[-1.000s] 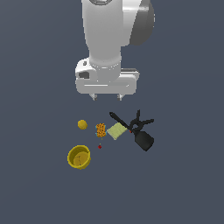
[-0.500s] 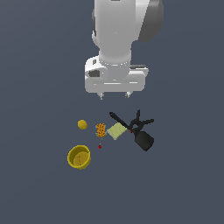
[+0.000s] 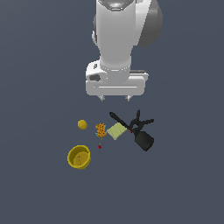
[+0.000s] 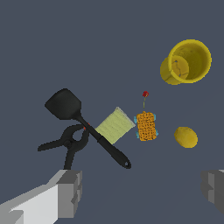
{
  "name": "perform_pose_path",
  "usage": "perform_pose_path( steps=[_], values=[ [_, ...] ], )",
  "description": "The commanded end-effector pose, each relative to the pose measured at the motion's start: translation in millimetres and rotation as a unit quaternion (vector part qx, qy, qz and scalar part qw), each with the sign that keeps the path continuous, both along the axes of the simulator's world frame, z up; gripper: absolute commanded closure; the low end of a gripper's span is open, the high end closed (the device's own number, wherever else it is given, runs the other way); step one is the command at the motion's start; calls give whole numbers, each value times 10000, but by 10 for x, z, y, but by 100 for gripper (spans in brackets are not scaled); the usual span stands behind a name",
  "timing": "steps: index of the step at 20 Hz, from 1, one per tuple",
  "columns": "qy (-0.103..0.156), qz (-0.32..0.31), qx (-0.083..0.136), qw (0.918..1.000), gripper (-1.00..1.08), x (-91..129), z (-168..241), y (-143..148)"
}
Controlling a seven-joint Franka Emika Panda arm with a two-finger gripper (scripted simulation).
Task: Pick up a designated object from a clutter of objects.
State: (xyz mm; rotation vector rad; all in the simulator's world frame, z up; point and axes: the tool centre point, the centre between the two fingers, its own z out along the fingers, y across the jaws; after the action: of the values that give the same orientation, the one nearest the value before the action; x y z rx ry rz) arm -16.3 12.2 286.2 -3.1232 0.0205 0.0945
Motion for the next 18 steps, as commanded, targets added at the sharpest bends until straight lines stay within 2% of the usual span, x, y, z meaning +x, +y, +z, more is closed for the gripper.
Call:
perform_pose_path(
  steps=[1,10,18],
  values=[
    [-5,-139,-7,9999,-92,14,-87,10],
    [-54,-990,-51,9951,-92,72,-599,66],
    [-111,-1969,-101,9803,-92,62,-1179,124]
  ],
)
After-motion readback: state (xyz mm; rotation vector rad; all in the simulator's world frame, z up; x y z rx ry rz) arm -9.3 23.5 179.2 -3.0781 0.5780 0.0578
